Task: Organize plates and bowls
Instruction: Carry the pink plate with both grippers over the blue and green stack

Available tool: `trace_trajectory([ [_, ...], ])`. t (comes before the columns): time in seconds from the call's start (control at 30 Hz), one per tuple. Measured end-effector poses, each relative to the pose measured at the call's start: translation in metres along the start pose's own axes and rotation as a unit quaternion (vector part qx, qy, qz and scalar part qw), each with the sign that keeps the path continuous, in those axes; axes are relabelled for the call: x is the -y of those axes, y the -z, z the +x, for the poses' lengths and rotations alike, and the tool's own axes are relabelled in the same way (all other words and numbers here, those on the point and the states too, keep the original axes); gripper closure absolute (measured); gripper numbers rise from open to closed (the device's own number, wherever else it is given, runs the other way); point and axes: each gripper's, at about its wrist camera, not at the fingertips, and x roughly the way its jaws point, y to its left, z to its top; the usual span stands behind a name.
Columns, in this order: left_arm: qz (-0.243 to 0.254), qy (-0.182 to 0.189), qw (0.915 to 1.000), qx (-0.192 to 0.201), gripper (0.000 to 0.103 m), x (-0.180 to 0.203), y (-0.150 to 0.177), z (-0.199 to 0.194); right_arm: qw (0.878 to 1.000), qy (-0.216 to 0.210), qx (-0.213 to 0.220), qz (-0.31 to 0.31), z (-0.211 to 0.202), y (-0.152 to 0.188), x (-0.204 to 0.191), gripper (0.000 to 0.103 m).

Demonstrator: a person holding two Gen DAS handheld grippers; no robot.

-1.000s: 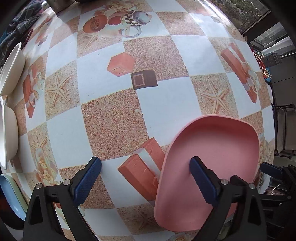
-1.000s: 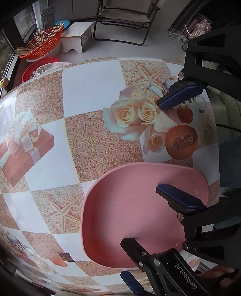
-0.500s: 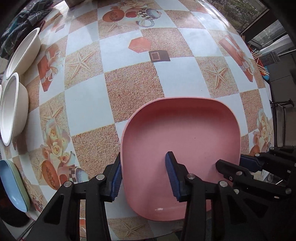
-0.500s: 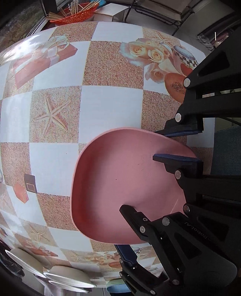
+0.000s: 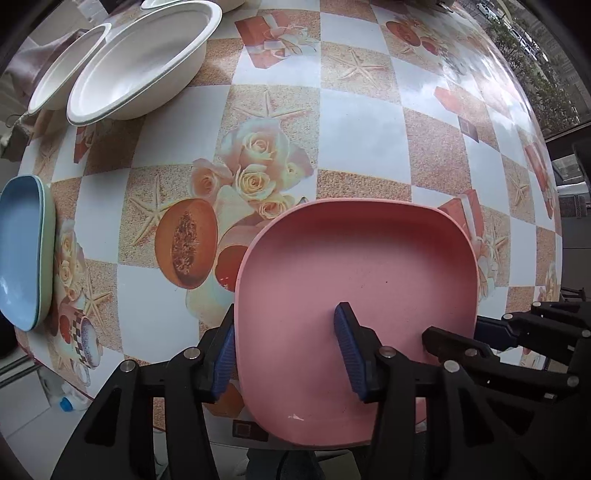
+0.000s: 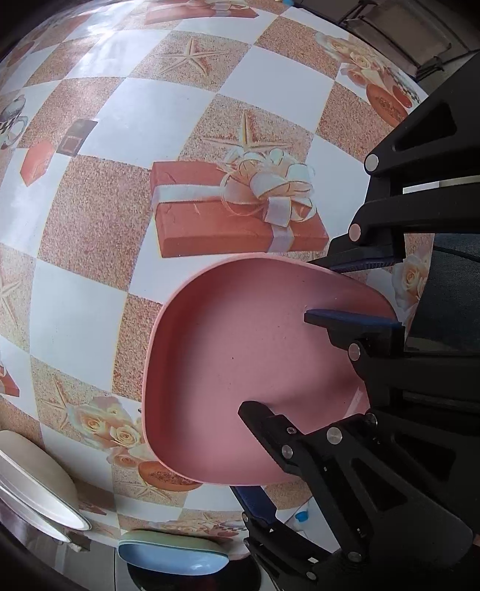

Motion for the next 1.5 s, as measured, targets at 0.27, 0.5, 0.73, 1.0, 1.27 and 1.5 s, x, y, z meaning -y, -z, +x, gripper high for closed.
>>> trace_trajectory([
  [0.27,-0.004,0.01,0.9999,0.006,0.05,-0.011,0.039,-0.009,1.0,0.012,-0.008,-0.008,-0.001,0.005,0.001,0.081],
  [0.5,-0.041,0.004,0.9991,0.013,0.055,-0.02,0.094,-0.033,0.996,0.029,-0.039,-0.075,-0.001,0.016,-0.032,0.081],
  [0.73,-0.093,-0.007,0.9949,0.038,0.055,-0.048,0.126,-0.081,0.99,0.018,-0.031,-0.133,-0.03,0.026,-0.071,0.081],
  [1.0,-0.129,-0.027,0.9862,0.1,0.055,-0.059,0.127,-0.151,0.985,-0.007,-0.003,-0.172,-0.078,0.029,-0.111,0.081],
  [1.27,-0.122,-0.059,0.9832,0.122,0.055,-0.059,0.12,-0.172,0.984,-0.021,-0.001,-0.177,-0.098,0.037,-0.121,0.081],
  [1.5,-0.149,-0.06,0.9792,0.124,0.055,-0.07,0.129,-0.174,0.98,-0.016,-0.005,-0.199,-0.096,0.039,-0.131,0.081],
])
